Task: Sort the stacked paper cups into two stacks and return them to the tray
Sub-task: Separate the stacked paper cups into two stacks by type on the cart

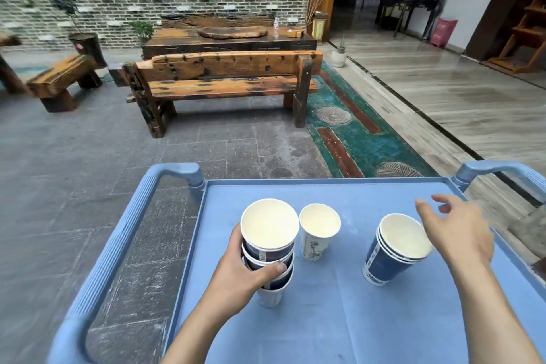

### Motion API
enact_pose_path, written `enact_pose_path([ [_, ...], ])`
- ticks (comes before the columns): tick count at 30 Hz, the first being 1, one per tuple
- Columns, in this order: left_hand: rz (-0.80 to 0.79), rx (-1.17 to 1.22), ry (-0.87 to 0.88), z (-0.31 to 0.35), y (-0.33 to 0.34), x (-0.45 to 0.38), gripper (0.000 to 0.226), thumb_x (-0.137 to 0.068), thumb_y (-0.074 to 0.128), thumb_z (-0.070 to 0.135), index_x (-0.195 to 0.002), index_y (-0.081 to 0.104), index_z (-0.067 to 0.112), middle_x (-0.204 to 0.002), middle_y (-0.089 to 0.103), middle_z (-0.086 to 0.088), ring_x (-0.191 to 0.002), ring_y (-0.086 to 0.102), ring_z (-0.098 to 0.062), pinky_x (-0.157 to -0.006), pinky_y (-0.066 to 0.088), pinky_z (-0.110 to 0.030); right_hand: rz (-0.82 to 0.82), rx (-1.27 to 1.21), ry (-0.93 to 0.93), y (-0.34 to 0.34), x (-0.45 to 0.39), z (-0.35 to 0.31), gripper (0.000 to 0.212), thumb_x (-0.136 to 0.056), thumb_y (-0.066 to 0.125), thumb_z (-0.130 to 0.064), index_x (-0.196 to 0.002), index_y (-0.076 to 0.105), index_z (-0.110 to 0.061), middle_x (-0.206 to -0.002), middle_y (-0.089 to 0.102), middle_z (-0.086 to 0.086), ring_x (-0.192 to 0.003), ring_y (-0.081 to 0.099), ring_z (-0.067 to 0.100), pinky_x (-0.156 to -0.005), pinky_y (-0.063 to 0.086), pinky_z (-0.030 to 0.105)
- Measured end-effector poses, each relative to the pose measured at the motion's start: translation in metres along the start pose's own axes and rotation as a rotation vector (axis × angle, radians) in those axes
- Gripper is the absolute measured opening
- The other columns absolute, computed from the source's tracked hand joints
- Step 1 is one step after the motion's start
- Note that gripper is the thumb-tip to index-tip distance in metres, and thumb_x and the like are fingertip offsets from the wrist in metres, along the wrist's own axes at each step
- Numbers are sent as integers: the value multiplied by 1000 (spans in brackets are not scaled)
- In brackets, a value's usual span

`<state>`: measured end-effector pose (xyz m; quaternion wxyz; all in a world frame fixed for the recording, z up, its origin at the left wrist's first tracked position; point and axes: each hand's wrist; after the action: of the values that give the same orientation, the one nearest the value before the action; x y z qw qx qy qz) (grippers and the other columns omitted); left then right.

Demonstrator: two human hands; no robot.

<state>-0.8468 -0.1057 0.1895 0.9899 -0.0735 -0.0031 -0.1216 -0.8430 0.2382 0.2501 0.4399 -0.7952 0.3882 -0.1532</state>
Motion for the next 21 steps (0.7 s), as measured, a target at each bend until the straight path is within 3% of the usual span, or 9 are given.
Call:
enact_pose_path([
  [2, -5, -15, 0, 1, 0, 0, 76, -58, 86, 33, -109, 44, 70, -115, 60, 39, -109, 56, 16, -79, 45, -2, 68, -168, -140, -10, 15, -32, 30, -81, 54, -52, -98, 64, -30, -100, 67, -1, -95, 60, 28, -78, 44, 38],
  [3, -6, -23, 0, 1, 0, 0, 76, -58, 86, 32, -109, 44, 71, -115, 60, 39, -108, 56, 16, -78, 44, -1, 13, -241, -223, -12, 27, -51, 25, -80, 55, -53, -90, 62, -31, -90, 66, -7, -89, 60, 23, -72, 41, 34],
  [6, -7, -32, 13, 4, 1, 0, 77, -59, 87, 33, -111, 44, 70, -118, 60, 37, -109, 56, 15, -79, 44, -1, -418, -192, -417, 2, 75, -106, 30, -75, 58, -61, -88, 60, -34, -80, 63, -14, -79, 60, 8, -61, 38, 28],
  [8, 0, -30, 20, 4, 2, -1, 77, -59, 87, 34, -114, 45, 66, -119, 62, 33, -109, 58, 12, -80, 45, -4, -624, -54, -515, 22, 100, -130, 34, -73, 62, -60, -92, 59, -32, -85, 63, -13, -83, 61, 11, -63, 37, 28],
  [12, 20, -37, 31, 3, -1, 2, 78, -60, 87, 32, -117, 45, 63, -119, 63, 31, -111, 59, 9, -80, 45, -5, -502, 75, -583, 41, 110, -147, 13, -78, 62, -34, -88, 58, -28, -92, 67, -5, -97, 60, 22, -69, 37, 28],
  [17, 0, -47, 49, 5, 0, 1, 80, -63, 87, 32, -128, 44, 51, -123, 63, 27, -115, 57, 5, -82, 45, -5, -417, 157, -624, 35, 104, -152, 10, -82, 58, -36, -85, 63, -28, -95, 72, -2, -97, 62, 28, -74, 47, 33],
  [21, 1, -53, 59, 6, -1, 0, 82, -65, 87, 34, -129, 41, 54, -124, 61, 29, -115, 57, 8, -81, 44, -3, -377, -73, -637, 1, 88, -160, 7, -80, 65, -33, -82, 70, -29, -87, 73, -6, -85, 64, 22, -70, 47, 32],
])
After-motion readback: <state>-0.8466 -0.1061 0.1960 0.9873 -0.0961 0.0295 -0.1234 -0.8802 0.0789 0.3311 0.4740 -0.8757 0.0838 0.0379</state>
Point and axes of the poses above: each hand's wrist, its own x-axis away from the middle knuckle, its own y-axis out of the palm, z = x × y
